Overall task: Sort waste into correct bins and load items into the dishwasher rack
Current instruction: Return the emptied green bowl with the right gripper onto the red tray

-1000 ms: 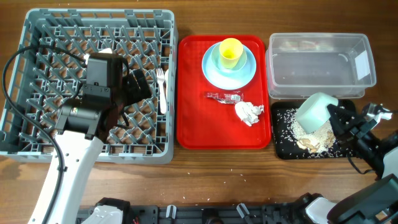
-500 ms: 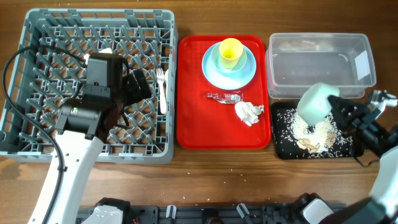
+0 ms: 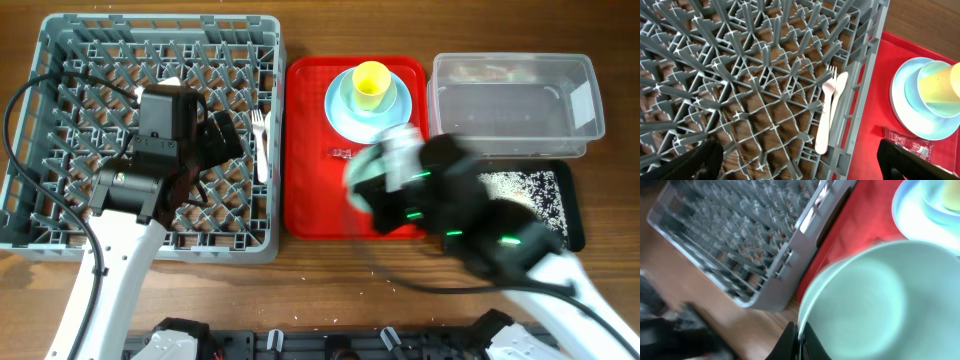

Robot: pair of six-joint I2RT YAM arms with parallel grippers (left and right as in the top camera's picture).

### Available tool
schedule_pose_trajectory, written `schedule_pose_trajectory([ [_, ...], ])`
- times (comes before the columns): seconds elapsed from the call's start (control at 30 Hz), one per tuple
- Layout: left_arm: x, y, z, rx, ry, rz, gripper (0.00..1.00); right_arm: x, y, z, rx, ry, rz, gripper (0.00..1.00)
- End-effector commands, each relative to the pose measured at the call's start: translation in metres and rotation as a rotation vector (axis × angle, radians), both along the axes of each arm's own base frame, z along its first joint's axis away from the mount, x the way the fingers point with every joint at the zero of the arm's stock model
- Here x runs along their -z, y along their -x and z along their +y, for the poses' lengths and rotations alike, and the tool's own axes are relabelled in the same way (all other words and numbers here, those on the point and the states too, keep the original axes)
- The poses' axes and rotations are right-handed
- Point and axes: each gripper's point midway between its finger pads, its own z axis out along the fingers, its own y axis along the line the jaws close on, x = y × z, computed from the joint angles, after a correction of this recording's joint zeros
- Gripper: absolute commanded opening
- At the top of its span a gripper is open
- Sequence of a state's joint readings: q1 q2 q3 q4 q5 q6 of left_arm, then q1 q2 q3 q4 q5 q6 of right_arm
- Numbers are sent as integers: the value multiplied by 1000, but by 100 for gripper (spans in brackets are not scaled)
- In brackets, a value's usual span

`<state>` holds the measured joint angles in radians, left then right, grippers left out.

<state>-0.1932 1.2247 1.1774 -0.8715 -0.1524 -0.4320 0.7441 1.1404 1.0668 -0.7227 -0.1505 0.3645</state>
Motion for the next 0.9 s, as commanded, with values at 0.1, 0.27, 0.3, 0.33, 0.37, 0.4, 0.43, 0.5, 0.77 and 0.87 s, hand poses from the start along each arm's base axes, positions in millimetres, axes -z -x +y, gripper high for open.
schedule_pose_trajectory([
  [0.1,-1,-1,2,-7,4,-2,100,87,-14,51,-20,334,-92,4],
  [0.27,-1,-1,2,-7,4,-2,100,99,-27,68,1,296,-103,4],
  [0.3,-1,-1,2,-7,4,-2,100,99,-28,68,5,299,-106,4],
  [0.33,-1,-1,2,-7,4,-2,100,100,-27,66,6,306,-104,4],
  [0.37,-1,-1,2,-7,4,-2,100,102,-27,63,9,316,-100,4],
  [0.4,-1,-1,2,-7,4,-2,100,105,-26,61,9,326,-93,4],
  [0.43,-1,-1,2,-7,4,-2,100,111,-24,58,6,341,-84,4],
  [0.5,-1,-1,2,-7,3,-2,100,128,-23,39,37,421,-75,4],
  [0.77,-1,-1,2,-7,4,-2,100,154,-37,9,152,453,-52,19],
  [0.87,-1,-1,2,-7,4,-2,100,160,-30,6,135,462,-20,28],
])
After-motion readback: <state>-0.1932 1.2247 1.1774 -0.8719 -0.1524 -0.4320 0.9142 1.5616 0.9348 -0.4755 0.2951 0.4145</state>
